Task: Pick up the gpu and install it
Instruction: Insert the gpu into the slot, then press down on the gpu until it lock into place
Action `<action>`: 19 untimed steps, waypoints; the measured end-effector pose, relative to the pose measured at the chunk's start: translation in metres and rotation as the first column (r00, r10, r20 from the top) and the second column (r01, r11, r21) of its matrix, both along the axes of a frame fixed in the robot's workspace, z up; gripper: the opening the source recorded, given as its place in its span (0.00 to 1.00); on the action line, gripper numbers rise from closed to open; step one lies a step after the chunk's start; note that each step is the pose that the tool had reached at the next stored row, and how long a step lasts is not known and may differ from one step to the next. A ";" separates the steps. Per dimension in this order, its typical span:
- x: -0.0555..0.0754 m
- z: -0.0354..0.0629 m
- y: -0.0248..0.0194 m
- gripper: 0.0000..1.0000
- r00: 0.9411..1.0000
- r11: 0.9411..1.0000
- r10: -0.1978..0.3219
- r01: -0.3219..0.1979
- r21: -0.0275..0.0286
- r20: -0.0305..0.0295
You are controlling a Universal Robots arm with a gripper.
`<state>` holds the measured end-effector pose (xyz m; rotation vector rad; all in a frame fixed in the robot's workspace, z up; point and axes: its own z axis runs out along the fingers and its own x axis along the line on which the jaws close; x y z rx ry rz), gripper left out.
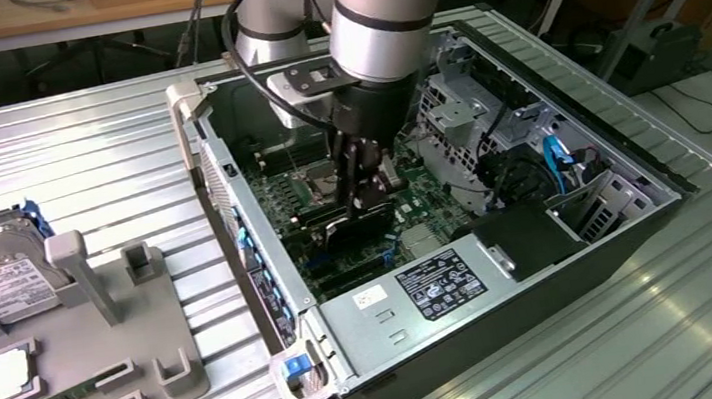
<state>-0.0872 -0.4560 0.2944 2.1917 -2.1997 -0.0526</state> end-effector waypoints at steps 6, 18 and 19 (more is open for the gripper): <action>0.000 0.0020 0.0000 0.13 1.000 1.000 0.000 0.000 0.000 0.000; 0.000 0.0060 0.0000 0.11 1.000 1.000 0.000 0.000 0.000 0.000; 0.000 0.0063 0.0000 0.11 1.000 1.000 0.000 0.000 0.000 0.000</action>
